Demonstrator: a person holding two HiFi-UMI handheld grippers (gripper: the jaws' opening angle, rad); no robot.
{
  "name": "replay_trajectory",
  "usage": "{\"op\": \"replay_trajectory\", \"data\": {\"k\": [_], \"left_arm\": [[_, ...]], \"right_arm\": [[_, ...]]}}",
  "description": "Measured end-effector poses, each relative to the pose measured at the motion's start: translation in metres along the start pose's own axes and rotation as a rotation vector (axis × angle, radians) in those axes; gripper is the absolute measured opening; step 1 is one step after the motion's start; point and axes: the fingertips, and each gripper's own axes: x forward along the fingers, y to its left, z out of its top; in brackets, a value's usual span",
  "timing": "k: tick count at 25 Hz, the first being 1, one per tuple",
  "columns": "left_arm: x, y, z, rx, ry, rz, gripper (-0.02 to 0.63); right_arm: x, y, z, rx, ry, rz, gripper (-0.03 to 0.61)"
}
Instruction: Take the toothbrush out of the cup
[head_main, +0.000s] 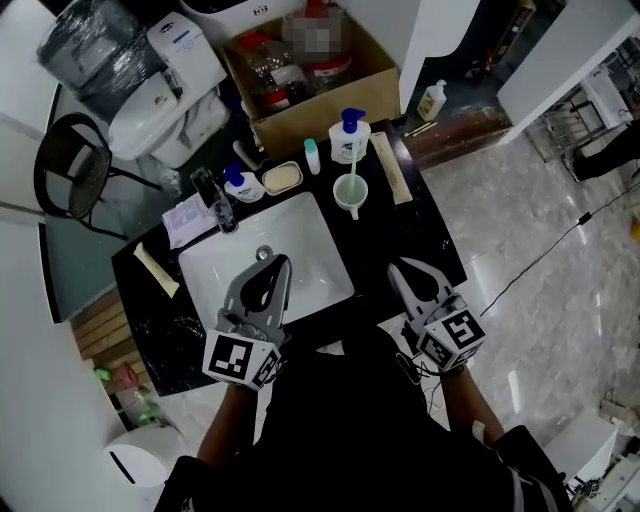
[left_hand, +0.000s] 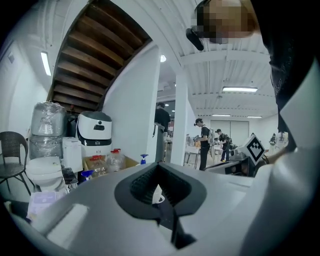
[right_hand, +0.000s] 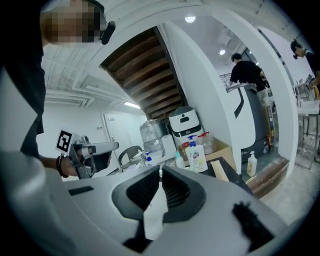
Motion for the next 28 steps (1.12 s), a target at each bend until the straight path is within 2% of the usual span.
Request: {"op": "replay_trajectory", "data": {"k": [7, 11, 14, 18, 21, 28], "left_arm": [[0.014, 0.009, -0.007, -0.026, 0.030, 0.111, 0.008], [0.016, 0.011, -0.010, -0.038, 0.021, 0.168, 0.008], [0.015, 0.014, -0.014, -0.043, 0.029, 0.201, 0.008], [0.017, 0.014, -0.018, -0.070, 0.063, 0.214, 0.008], [0.018, 0.017, -0.020, -0.070, 0.054, 0.221, 0.008], [0.025, 0.024, -0.025, -0.095, 0.080, 0.222, 0.008]], "right_arm": [[0.031, -0.033, 0.009, 0.013, 0.016, 0.088, 0.009], [0.051, -0.048, 0.001, -0.081, 0.101, 0.130, 0.009], [0.066, -0.059, 0.000, -0.102, 0.139, 0.126, 0.009], [0.080, -0.072, 0.009, -0.091, 0.124, 0.115, 0.011], [0.094, -0.080, 0.017, -0.070, 0.098, 0.116, 0.011], [0.136, -0.102, 0.018, -0.059, 0.130, 0.102, 0.012]]}}
